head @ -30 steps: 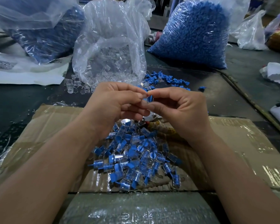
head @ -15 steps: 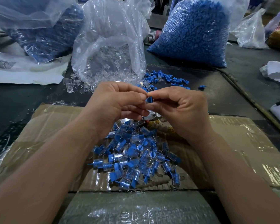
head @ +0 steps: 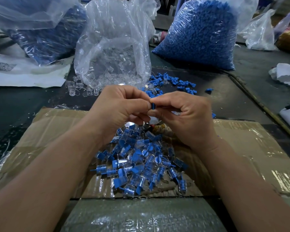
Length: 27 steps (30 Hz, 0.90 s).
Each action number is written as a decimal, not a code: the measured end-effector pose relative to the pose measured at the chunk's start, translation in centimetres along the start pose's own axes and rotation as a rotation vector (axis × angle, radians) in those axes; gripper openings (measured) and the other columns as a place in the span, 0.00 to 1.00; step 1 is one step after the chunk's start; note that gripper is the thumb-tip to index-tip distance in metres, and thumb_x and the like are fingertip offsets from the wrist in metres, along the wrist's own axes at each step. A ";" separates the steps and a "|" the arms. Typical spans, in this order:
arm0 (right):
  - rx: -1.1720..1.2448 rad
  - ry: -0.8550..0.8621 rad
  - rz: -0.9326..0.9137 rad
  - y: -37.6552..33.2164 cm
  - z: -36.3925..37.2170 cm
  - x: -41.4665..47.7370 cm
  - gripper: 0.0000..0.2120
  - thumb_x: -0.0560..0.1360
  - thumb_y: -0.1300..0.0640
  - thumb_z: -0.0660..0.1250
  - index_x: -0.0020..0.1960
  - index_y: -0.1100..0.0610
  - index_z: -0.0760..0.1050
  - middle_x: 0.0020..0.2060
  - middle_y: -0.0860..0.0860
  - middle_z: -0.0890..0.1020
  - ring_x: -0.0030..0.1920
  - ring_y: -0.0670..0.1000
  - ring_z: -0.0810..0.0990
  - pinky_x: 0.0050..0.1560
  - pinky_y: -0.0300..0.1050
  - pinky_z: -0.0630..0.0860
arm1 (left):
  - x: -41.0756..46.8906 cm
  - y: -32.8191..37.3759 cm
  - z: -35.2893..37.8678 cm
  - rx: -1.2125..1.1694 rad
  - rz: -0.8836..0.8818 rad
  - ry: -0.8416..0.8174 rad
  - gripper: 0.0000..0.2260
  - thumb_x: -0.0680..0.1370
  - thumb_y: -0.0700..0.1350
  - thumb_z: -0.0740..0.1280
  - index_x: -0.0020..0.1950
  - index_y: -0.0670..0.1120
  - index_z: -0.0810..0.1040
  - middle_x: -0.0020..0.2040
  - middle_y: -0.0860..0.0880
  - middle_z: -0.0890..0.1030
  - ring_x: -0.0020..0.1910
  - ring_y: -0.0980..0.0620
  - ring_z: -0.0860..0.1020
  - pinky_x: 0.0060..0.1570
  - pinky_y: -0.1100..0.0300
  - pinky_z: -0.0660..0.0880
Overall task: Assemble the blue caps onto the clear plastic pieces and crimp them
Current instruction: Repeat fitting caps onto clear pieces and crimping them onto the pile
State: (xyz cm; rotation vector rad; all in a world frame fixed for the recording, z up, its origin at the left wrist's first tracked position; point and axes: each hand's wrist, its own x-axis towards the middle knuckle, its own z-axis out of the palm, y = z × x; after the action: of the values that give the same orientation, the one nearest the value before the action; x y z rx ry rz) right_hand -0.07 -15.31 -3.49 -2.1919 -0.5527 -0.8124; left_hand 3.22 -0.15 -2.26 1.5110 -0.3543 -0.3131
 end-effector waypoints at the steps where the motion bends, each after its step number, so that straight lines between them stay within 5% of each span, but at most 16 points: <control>1: -0.001 -0.007 0.002 0.0 0.0 0.0 0.11 0.67 0.60 0.72 0.48 0.64 0.81 0.42 0.50 0.81 0.43 0.46 0.81 0.46 0.37 0.78 | 0.0 0.0 0.0 -0.001 0.001 0.001 0.07 0.70 0.30 0.67 0.36 0.40 0.78 0.28 0.46 0.80 0.26 0.53 0.78 0.27 0.66 0.76; 5: 0.019 -0.085 0.077 -0.1 -0.7 0.3 0.16 0.65 0.54 0.73 0.51 0.59 0.80 0.42 0.47 0.81 0.44 0.44 0.80 0.46 0.34 0.77 | 0.1 -0.2 -0.1 -0.006 0.014 0.016 0.06 0.70 0.30 0.67 0.36 0.40 0.78 0.27 0.46 0.79 0.25 0.54 0.77 0.27 0.66 0.75; 10: -0.004 -0.307 0.423 1.1 -3.2 0.5 0.18 0.56 0.39 0.68 0.44 0.41 0.75 0.40 0.36 0.78 0.44 0.33 0.77 0.47 0.24 0.72 | 0.5 -0.4 -0.7 -0.059 0.049 0.108 0.06 0.70 0.31 0.67 0.36 0.41 0.77 0.27 0.48 0.80 0.26 0.53 0.78 0.27 0.66 0.74; 14: -0.127 -0.576 0.595 1.8 -4.6 0.4 0.27 0.46 0.32 0.66 0.44 0.39 0.74 0.43 0.38 0.78 0.43 0.36 0.75 0.40 0.30 0.69 | 0.7 -0.5 -1.0 -0.100 0.062 0.143 0.06 0.70 0.32 0.68 0.35 0.41 0.77 0.28 0.48 0.80 0.27 0.53 0.79 0.27 0.66 0.74; 21: -0.271 -0.796 0.608 2.0 -4.3 0.1 0.38 0.54 0.40 0.75 0.62 0.41 0.69 0.47 0.33 0.67 0.47 0.38 0.67 0.44 0.31 0.62 | 0.9 -0.6 -1.2 -0.112 0.066 0.148 0.06 0.70 0.33 0.68 0.36 0.42 0.77 0.28 0.48 0.81 0.27 0.53 0.79 0.27 0.66 0.75; 24: -0.321 -0.764 0.552 1.8 -4.2 0.1 0.32 0.58 0.44 0.77 0.60 0.41 0.71 0.46 0.34 0.69 0.46 0.37 0.68 0.44 0.28 0.63 | 0.9 -0.7 -1.2 -0.123 0.068 0.146 0.06 0.70 0.33 0.68 0.36 0.42 0.77 0.29 0.48 0.81 0.28 0.53 0.79 0.28 0.66 0.75; 27: -0.351 -0.743 0.525 1.5 -4.0 0.2 0.21 0.62 0.49 0.75 0.52 0.41 0.73 0.44 0.37 0.72 0.45 0.40 0.71 0.45 0.36 0.69 | 1.0 -0.8 -1.1 -0.128 0.075 0.152 0.06 0.71 0.32 0.66 0.37 0.42 0.76 0.29 0.48 0.80 0.28 0.53 0.79 0.28 0.66 0.75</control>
State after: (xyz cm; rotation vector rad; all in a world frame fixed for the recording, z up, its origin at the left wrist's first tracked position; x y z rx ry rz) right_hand -0.56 -19.21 -1.90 -2.7686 -0.1432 0.2267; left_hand 4.61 0.43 -3.06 1.3830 -0.2640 -0.1571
